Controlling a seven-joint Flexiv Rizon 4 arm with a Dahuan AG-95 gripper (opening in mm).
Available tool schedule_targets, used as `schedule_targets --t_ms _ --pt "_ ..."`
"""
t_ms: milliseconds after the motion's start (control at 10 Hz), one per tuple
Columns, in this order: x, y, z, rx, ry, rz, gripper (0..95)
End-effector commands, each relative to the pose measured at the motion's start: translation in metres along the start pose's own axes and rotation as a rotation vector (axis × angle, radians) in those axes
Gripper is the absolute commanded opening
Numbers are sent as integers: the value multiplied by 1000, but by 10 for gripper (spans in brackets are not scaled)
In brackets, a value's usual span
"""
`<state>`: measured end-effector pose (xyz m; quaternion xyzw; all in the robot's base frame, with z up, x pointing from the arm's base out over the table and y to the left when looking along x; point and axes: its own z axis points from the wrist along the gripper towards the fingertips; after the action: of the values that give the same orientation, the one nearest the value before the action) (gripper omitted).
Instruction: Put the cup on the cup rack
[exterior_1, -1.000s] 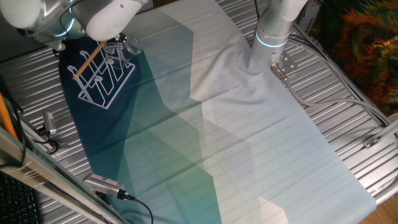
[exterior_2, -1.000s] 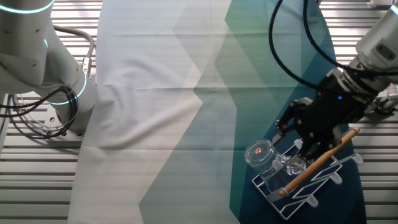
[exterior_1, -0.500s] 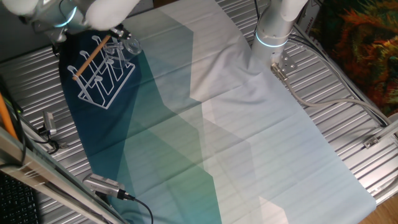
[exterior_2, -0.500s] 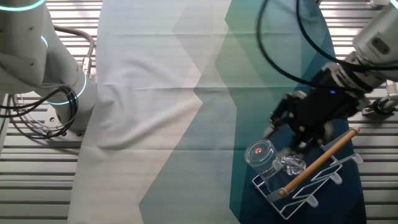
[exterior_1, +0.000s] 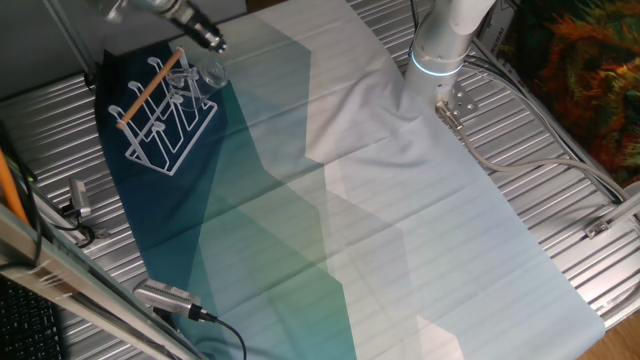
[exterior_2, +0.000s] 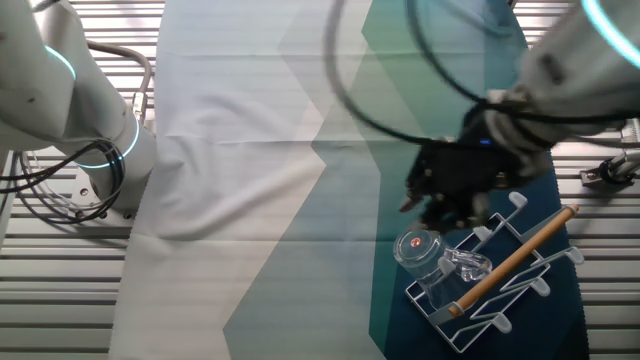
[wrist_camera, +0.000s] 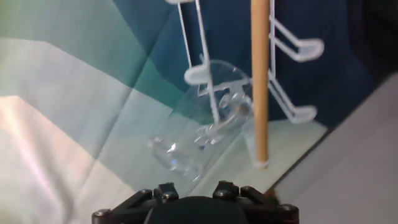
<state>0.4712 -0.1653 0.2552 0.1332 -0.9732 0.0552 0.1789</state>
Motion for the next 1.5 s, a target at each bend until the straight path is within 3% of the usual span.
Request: schedule_targets --t_ms 100,300,500,700,1100,1300,1500 --pt "7 22 21 1 -121 26 190" --pt "7 30 29 5 -140 23 190" --pt "11 36 31 18 -198 13 190" --pt "17 52 21 -18 -252 34 190" --pt "27 72 12 -106 -307 106 190" --pt "28 72 14 -99 -368 110 190" --pt "31 72 20 -100 -375 113 190"
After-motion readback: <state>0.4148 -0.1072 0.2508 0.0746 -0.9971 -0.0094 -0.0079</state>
